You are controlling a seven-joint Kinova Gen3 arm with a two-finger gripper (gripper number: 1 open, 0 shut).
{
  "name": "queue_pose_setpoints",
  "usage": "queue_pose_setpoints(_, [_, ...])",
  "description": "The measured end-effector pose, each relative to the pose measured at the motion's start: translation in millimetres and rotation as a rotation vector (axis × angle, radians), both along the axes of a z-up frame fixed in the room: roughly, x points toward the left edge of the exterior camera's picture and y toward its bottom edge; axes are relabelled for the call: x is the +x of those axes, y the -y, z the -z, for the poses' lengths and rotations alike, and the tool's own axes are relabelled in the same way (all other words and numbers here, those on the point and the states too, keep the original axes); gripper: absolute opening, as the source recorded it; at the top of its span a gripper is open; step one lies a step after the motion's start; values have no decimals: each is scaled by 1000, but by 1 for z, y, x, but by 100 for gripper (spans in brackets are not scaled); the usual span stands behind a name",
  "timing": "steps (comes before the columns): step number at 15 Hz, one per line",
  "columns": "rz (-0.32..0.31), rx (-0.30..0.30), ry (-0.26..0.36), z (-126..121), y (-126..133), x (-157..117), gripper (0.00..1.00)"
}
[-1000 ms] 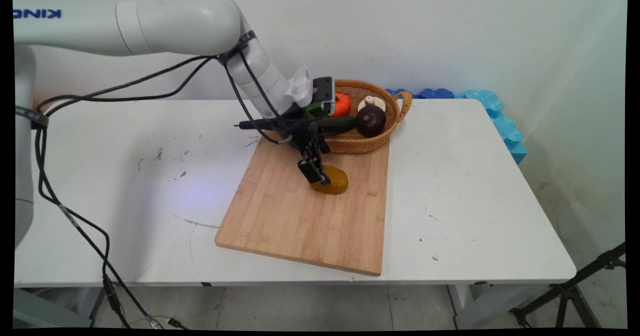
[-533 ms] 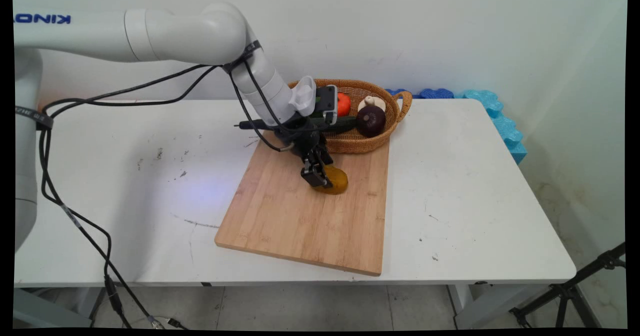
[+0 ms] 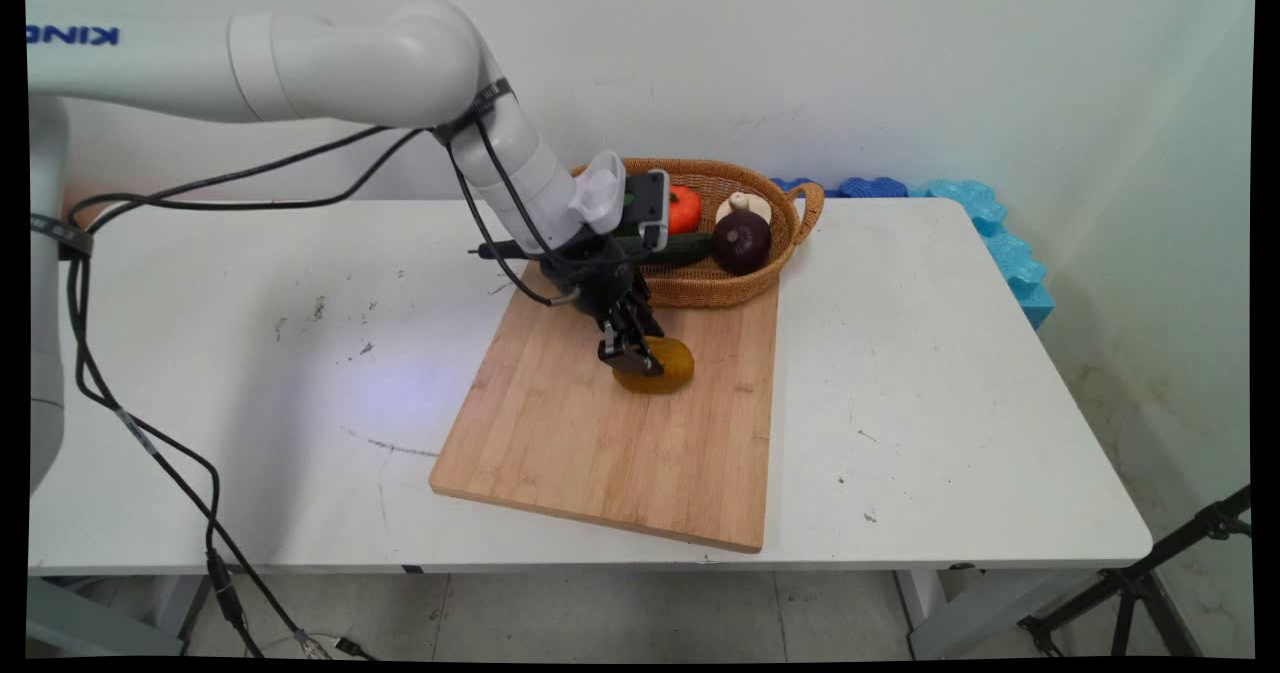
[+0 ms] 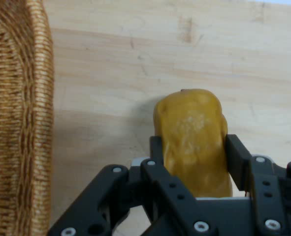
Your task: Place the picked object in the vegetable basket
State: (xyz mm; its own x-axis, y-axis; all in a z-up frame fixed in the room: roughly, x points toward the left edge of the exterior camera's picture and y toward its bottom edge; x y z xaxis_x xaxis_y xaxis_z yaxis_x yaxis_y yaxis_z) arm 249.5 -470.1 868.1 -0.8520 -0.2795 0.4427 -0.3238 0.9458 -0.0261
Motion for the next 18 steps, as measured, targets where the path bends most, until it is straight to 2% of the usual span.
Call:
queue_pose_setpoints(5, [-72,20,-44,-42,-7,4,0])
queue_pose_setpoints(7, [-120,33,-71,-67,-6,7,0])
queue_pose_setpoints(12, [-265,31,-126,-122,20,27,0])
queue_pose_setpoints(15, [-340,18,-129,-132,43,38,0])
queue_pose_setpoints(18, [-410,20,-125,-126,67,44,0])
